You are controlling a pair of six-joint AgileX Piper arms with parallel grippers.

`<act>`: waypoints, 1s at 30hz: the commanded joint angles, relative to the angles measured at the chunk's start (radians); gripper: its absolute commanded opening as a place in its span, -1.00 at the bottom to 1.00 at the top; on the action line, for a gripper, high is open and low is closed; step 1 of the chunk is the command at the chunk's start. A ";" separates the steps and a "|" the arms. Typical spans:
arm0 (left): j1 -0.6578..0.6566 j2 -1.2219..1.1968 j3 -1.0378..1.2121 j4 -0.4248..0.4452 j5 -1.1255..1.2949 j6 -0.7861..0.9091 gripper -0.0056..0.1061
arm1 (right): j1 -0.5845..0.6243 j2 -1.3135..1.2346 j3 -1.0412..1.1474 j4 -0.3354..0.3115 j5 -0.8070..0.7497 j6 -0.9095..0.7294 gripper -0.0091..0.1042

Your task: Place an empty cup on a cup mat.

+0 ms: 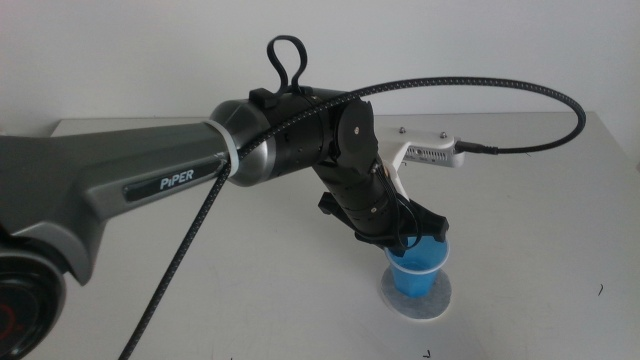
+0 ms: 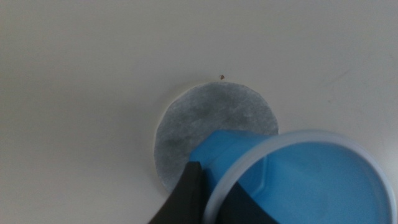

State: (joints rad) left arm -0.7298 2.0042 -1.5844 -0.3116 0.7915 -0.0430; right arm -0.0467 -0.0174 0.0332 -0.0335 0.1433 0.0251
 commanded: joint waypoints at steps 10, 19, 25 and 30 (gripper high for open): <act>-0.020 -0.009 -0.035 0.005 -0.039 -0.011 -0.62 | 0.002 -0.019 -0.012 -0.009 -0.077 -0.008 0.82; -0.020 -0.013 -0.035 0.007 -0.020 0.028 0.87 | 0.002 -0.019 -0.012 -0.009 -0.077 -0.008 0.82; 0.007 -0.106 -0.035 -0.025 0.027 0.155 0.98 | 0.002 -0.019 -0.012 -0.009 -0.077 -0.008 0.82; 0.026 -0.245 -0.035 -0.065 0.080 0.157 0.98 | 0.002 -0.019 -0.012 -0.009 -0.077 -0.008 0.82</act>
State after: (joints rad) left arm -0.7062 1.8635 -1.5848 -0.3361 0.8757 0.1113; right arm -0.0467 -0.0174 0.0332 -0.0335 0.1433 0.0251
